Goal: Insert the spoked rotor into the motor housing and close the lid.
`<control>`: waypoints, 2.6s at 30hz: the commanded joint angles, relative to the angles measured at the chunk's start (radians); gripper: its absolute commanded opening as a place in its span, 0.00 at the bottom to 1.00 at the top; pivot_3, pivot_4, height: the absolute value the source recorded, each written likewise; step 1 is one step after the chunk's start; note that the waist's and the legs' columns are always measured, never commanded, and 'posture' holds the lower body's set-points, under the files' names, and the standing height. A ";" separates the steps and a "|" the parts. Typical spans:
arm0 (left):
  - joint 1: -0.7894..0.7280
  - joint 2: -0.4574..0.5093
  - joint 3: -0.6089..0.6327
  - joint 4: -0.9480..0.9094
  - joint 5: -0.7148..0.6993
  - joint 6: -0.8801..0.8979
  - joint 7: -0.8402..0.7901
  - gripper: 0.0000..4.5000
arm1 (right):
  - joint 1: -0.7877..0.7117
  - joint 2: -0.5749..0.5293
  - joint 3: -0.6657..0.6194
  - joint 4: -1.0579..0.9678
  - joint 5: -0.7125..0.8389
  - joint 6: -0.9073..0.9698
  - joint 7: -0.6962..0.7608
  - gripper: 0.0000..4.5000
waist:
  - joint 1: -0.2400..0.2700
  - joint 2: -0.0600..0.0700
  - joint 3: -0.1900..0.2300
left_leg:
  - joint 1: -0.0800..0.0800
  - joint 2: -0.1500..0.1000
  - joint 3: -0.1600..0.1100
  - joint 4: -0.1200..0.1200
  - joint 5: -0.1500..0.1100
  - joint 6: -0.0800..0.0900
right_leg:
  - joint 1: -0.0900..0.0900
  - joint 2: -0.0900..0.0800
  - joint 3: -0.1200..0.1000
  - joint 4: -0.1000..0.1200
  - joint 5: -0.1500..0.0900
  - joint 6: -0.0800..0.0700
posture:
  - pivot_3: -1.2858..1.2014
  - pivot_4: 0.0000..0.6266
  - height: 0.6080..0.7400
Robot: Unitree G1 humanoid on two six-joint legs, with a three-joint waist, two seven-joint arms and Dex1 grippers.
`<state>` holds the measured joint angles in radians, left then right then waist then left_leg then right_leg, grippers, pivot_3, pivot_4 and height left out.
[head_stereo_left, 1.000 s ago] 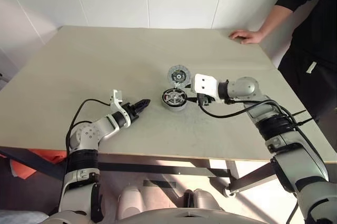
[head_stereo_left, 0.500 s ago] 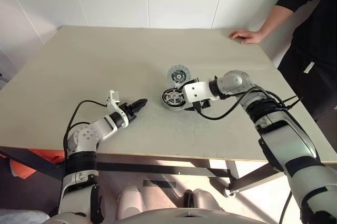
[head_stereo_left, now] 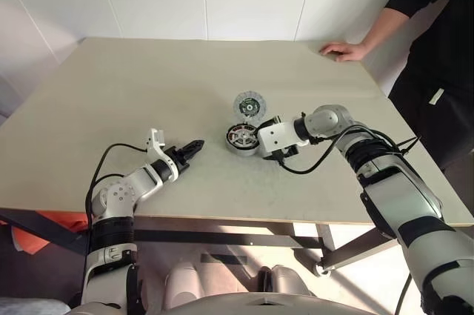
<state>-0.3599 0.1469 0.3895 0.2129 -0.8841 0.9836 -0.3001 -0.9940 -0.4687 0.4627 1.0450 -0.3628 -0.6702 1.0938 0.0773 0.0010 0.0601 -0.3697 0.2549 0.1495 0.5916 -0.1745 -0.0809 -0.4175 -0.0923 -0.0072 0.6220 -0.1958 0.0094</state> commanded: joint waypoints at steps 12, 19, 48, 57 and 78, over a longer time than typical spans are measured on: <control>-0.015 0.007 0.012 -0.015 -0.011 -0.001 0.004 0.46 | -0.024 0.028 0.006 0.041 -0.036 -0.023 -0.039 0.70 | -0.011 0.000 0.000 | 0.000 0.001 0.000 0.004 -0.001 0.001 | 0.000 0.000 0.000 0.002 0.000 0.000 | 0.52 0.00 1.00; -0.006 -0.001 0.016 -0.027 -0.015 -0.002 0.014 0.46 | -0.033 0.037 0.006 0.051 -0.049 -0.030 -0.063 0.70 | -0.014 0.000 0.000 | 0.000 0.001 0.000 0.004 -0.001 0.001 | 0.000 0.000 0.000 0.002 0.000 0.000 | 0.52 0.00 1.00; 0.061 -0.028 0.032 -0.100 -0.040 -0.006 0.065 0.46 | -0.080 0.097 0.019 0.114 -0.075 -0.036 -0.031 0.28 | -0.040 0.000 0.000 | 0.001 0.003 0.000 0.004 -0.001 0.001 | -0.001 0.001 0.000 0.002 0.000 -0.001 | 0.52 0.00 1.00; 0.072 -0.054 0.029 -0.104 -0.043 -0.024 0.074 0.46 | -0.096 0.083 0.040 0.122 -0.102 -0.054 -0.023 0.28 | -0.036 0.000 0.000 | 0.000 0.002 0.000 0.003 -0.001 0.001 | -0.001 0.001 0.000 0.001 0.000 -0.001 | 0.52 0.00 1.00; 0.197 -0.123 0.044 -0.213 -0.092 -0.103 0.136 0.46 | -0.178 0.127 0.122 0.159 -0.180 -0.153 -0.013 0.11 | -0.045 0.000 -0.001 | 0.000 0.003 0.003 0.003 -0.008 0.003 | -0.001 0.001 0.000 -0.003 0.000 -0.001 | 0.52 0.00 1.00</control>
<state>-0.1778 0.0201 0.4298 0.0080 -0.9704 0.8804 -0.1744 -1.1655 -0.3581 0.5651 1.1934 -0.5213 -0.8218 1.0990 0.0318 0.0006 0.0595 -0.3692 0.2582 0.1522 0.5950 -0.1823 -0.0781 -0.4183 -0.0906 -0.0071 0.6187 -0.1961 0.0084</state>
